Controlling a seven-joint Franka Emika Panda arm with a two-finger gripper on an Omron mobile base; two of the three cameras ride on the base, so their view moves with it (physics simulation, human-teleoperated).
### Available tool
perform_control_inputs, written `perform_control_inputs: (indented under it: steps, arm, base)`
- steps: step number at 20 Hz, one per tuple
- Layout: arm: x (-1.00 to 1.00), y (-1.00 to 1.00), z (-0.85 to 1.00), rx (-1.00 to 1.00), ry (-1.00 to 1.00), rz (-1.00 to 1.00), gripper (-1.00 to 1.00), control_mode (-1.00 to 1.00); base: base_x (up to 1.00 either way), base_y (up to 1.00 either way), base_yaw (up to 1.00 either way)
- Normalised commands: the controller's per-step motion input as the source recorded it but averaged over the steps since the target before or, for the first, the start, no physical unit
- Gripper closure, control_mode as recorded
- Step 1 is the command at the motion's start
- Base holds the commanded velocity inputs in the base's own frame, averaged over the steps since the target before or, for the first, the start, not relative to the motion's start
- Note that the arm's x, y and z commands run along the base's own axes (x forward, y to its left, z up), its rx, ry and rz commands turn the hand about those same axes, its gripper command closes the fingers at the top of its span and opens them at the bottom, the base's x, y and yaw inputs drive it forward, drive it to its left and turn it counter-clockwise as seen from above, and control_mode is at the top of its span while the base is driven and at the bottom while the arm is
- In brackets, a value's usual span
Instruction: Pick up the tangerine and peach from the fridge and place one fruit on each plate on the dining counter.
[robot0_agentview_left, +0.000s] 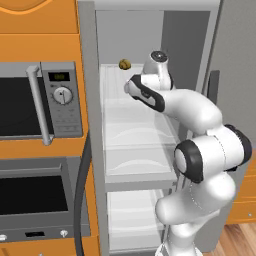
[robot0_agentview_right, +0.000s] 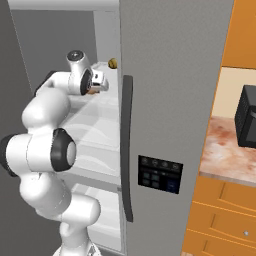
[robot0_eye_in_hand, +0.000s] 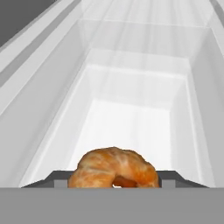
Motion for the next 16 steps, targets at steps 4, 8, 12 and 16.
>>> perform_control_inputs:
  steps: [4,8,12,16]
  arm:
    - [-0.77,-0.08,0.10,0.00,-0.01,0.00,1.00,-1.00]
    - [-0.90,-0.13,0.06,0.00,-0.02,0.00,1.00,-1.00]
    - [-0.94,-0.12,0.00,0.02,-0.02,0.00,1.00,-1.00]
    - [-0.94,-0.05,-0.12,0.03,-0.07,-0.01,1.00,-1.00]
  base:
    - [0.00,0.00,0.00]
    - [0.00,0.00,0.00]
    - [0.00,0.00,0.00]
    - [0.00,0.00,0.00]
